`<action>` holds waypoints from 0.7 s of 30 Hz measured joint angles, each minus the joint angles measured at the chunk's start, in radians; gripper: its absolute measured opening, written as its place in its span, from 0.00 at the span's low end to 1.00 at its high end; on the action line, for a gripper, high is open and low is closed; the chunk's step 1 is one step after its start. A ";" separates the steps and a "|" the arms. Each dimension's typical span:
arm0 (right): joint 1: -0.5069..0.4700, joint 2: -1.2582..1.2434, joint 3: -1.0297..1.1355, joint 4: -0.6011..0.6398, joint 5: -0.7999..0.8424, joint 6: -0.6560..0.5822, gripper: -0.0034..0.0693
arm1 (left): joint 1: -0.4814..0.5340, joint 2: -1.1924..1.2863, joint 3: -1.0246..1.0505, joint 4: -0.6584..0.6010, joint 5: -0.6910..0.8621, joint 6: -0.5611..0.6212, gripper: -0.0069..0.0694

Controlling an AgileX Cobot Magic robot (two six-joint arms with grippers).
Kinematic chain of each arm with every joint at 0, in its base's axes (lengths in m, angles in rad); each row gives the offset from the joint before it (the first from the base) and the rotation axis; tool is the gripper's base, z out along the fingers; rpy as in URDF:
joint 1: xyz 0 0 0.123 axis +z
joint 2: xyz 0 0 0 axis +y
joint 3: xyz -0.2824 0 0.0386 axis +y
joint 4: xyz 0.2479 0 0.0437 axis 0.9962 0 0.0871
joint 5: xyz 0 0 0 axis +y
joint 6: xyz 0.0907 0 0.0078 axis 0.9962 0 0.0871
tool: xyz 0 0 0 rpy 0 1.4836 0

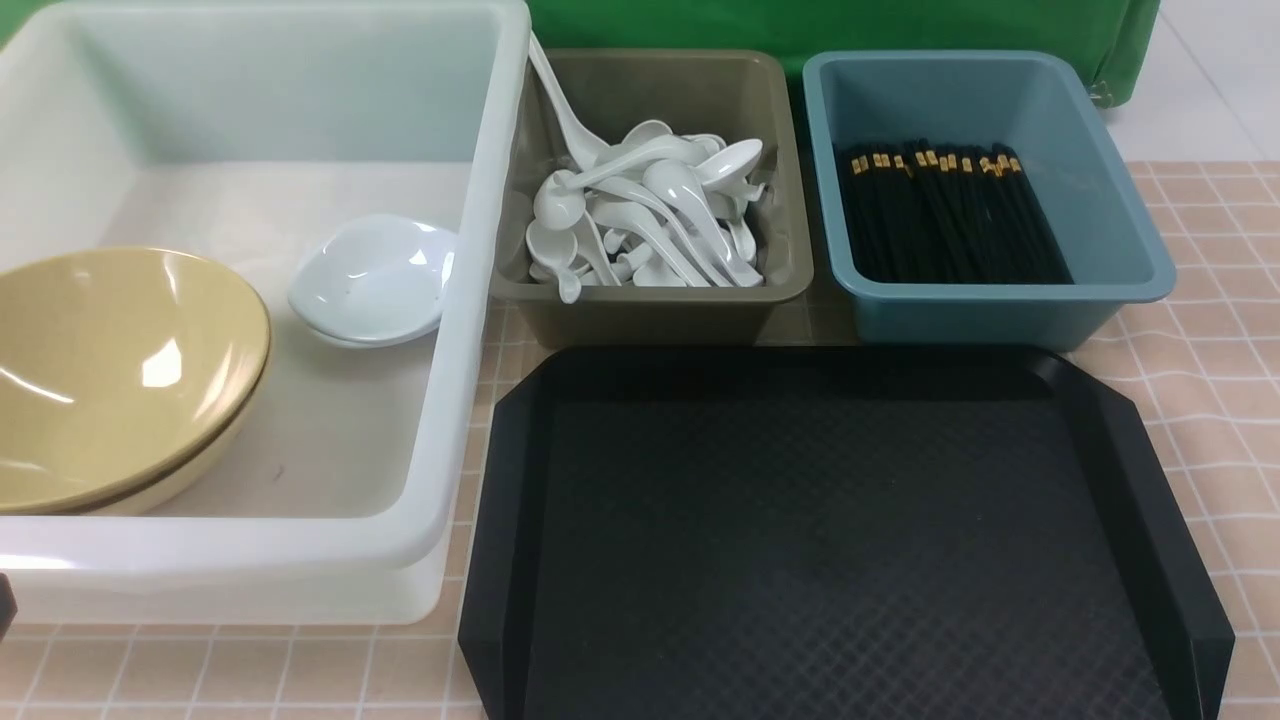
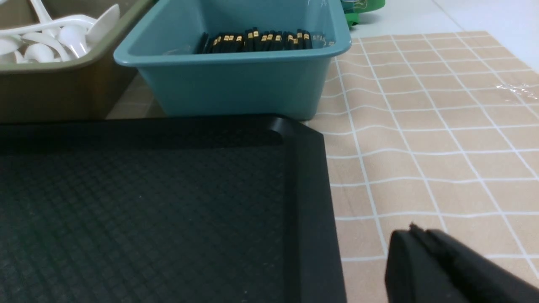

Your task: On brown table put chopsticks spoon bowls plates into blue grey white boxes.

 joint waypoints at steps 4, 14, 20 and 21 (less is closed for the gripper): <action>0.000 0.000 0.000 0.000 0.001 0.000 0.12 | 0.000 0.000 0.000 0.000 0.000 0.000 0.10; 0.000 0.000 0.000 -0.002 0.002 0.000 0.13 | 0.000 0.000 0.000 0.000 0.000 0.000 0.10; 0.000 0.000 0.000 -0.003 0.002 0.000 0.14 | 0.000 0.000 0.000 0.000 -0.003 0.000 0.10; 0.000 0.000 0.000 -0.003 0.002 0.000 0.14 | 0.000 0.000 0.000 0.000 -0.009 0.000 0.10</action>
